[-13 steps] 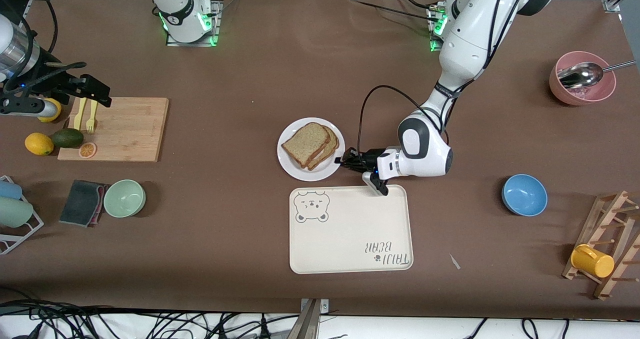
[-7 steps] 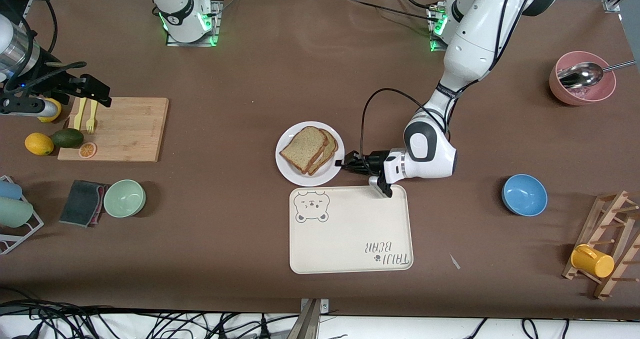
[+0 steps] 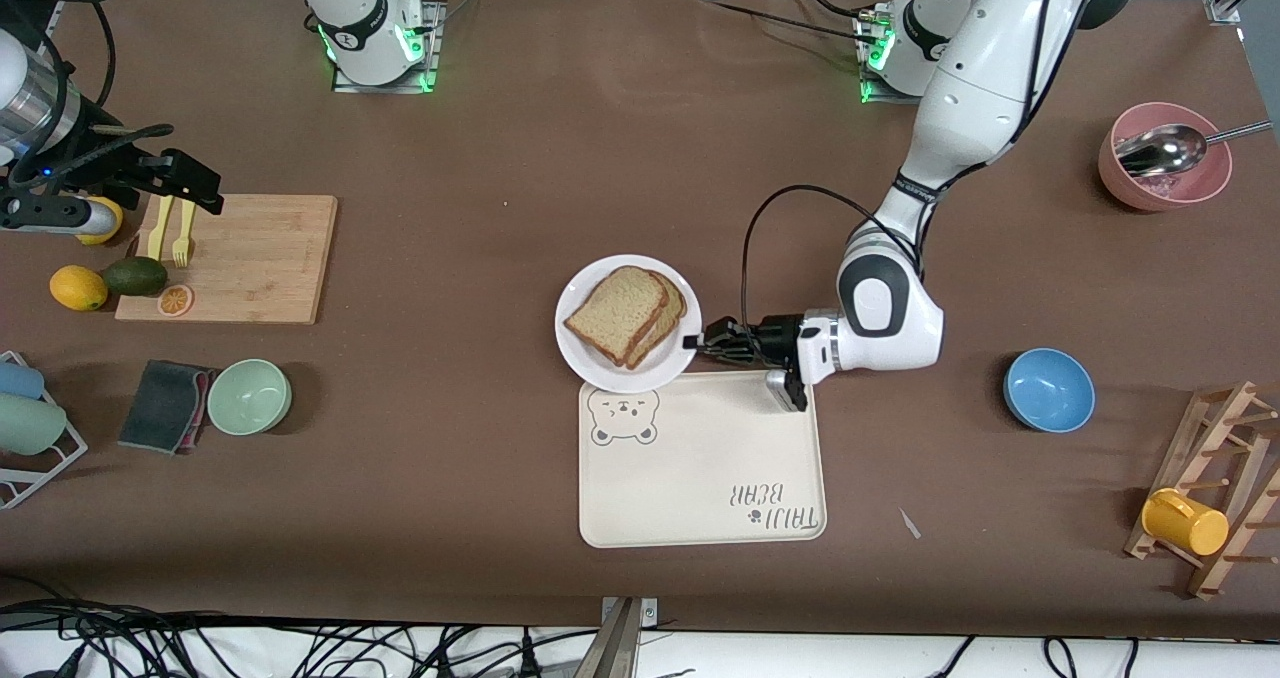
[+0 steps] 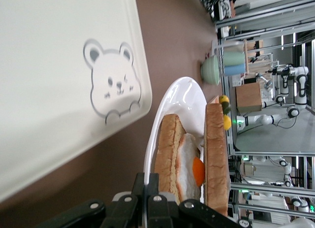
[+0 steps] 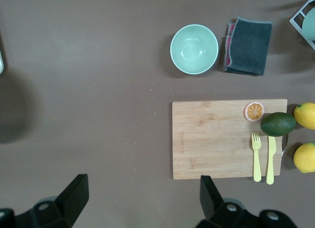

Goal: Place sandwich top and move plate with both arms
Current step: 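Slide the plate with the left gripper onto the bear tray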

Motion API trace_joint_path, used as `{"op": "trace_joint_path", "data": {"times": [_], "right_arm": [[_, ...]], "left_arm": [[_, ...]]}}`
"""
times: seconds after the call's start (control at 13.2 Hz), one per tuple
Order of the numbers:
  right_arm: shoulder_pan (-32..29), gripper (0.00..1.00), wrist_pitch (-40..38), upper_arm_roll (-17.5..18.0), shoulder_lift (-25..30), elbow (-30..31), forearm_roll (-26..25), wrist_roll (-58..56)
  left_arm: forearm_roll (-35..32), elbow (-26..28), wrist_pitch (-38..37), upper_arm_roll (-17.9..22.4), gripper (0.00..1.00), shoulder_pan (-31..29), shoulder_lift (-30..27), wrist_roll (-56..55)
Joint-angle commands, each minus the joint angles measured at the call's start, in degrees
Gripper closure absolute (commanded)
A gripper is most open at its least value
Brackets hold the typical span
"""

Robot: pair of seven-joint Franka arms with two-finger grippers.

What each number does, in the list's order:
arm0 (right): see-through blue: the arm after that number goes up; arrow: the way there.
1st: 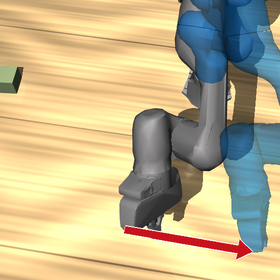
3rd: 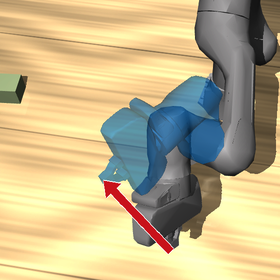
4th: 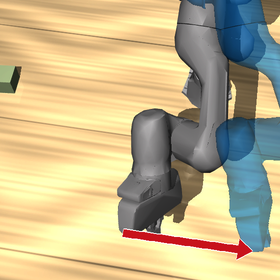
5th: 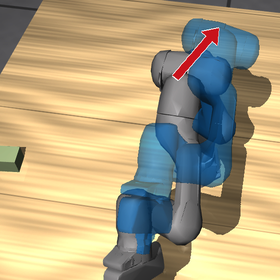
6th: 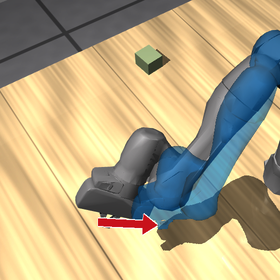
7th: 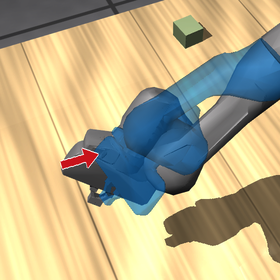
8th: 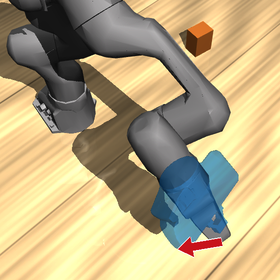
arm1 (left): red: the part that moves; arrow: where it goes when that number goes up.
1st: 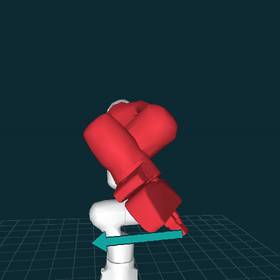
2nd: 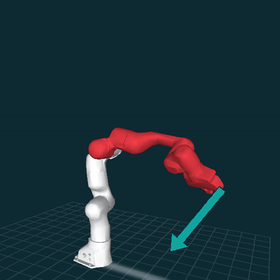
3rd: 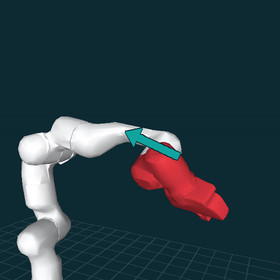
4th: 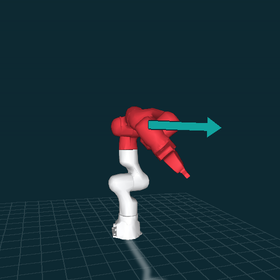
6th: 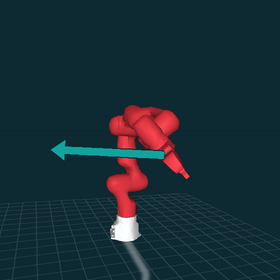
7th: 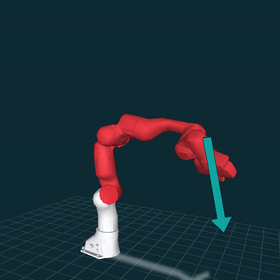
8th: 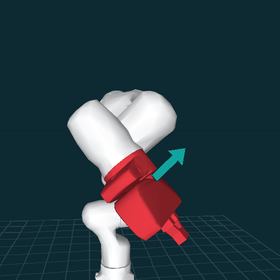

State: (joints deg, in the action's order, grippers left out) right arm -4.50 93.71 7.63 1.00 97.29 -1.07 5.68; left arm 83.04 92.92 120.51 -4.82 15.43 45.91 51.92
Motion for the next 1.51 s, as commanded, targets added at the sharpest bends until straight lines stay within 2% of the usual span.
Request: {"op": "trace_joint_path", "data": {"times": [0.0, 0.15, 0.68, 1.06, 1.44], "right_arm": [[-0.3, 0.0, -0.8, 0.4, -0.3, -1.0, -0.7, -0.8], [-0.3, 0.0, -0.9, 0.4, -0.3, -0.6, -0.6, -0.8], [-0.3, 0.0, -0.9, 0.3, -0.3, -0.6, -0.6, -1.5], [-0.3, 0.0, -0.9, 0.3, -0.3, -0.6, -0.5, -1.8], [-0.3, 0.0, -0.9, 0.3, -0.3, -0.7, -0.6, -1.7]], "left_arm": [[1.5, -3.7, -1.5, 0.2, 1.0, -2.0, -0.5, -0.9], [1.8, -4.9, -1.2, 0.4, 1.0, -3.6, 0.3, -0.9], [3.1, -17.5, -1.0, 0.4, 1.0, -11.4, 10.0, -1.2], [2.3, -20.8, 0.7, 2.8, 1.0, -10.3, 13.0, -1.5], [2.7, -21.3, 1.3, 3.4, 1.0, -8.6, 14.7, -0.7]]}}
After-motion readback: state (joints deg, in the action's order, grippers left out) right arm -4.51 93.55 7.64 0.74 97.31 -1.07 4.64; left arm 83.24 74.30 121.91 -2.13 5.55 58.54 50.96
